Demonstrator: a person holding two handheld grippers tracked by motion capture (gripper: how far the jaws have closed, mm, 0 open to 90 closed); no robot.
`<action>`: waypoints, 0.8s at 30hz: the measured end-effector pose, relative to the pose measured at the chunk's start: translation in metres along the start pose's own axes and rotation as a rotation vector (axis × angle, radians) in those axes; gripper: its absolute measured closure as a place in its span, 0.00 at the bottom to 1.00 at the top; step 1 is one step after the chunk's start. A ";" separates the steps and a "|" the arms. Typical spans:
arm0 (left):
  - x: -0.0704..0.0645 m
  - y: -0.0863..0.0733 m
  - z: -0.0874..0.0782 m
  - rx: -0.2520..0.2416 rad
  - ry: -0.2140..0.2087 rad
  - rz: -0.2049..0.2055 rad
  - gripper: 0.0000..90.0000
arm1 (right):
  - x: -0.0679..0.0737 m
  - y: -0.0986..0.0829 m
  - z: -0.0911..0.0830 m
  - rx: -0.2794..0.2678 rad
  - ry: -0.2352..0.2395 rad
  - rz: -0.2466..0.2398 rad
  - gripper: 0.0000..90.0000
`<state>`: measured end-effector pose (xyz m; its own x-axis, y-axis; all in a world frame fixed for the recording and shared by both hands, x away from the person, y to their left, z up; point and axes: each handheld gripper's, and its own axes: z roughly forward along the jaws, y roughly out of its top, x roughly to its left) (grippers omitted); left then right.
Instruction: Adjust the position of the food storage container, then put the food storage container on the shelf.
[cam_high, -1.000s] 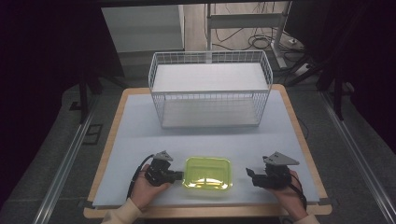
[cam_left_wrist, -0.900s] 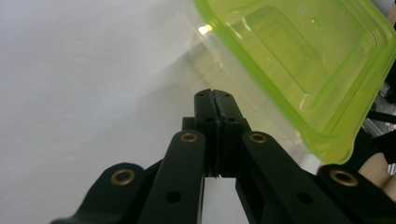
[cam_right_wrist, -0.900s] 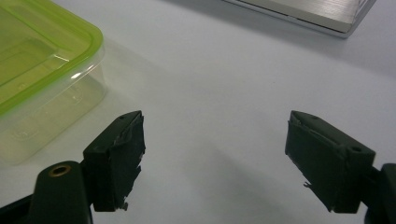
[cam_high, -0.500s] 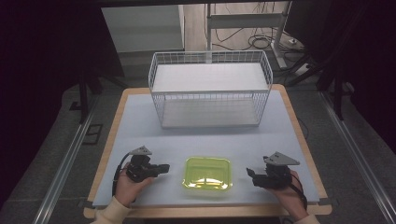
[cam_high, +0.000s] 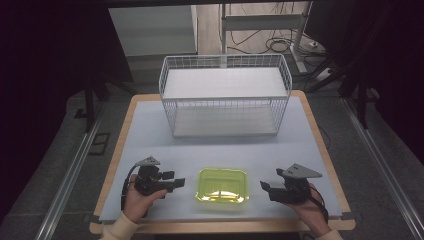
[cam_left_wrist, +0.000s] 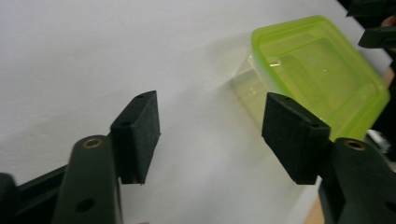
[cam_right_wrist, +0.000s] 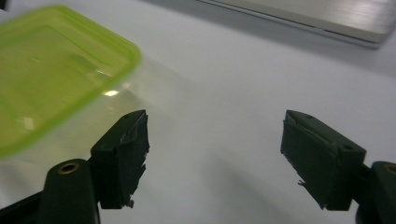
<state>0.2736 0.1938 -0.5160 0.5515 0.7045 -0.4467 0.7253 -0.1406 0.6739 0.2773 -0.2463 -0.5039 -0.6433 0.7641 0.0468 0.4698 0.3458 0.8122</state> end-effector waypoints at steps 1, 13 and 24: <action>0.000 0.000 0.000 -0.003 -0.017 -0.010 0.38 | 0.001 0.002 0.000 0.010 0.051 0.035 0.27; -0.009 0.002 0.012 0.027 -0.145 -0.059 0.38 | 0.010 0.006 0.005 0.043 0.224 0.193 0.28; -0.011 0.004 0.021 0.047 -0.196 -0.098 0.42 | 0.015 0.008 0.020 0.043 0.323 0.288 0.36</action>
<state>0.2789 0.1708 -0.5207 0.5439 0.5685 -0.6172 0.7951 -0.1139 0.5957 0.2838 -0.2214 -0.5082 -0.6353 0.6253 0.4532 0.6783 0.1711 0.7146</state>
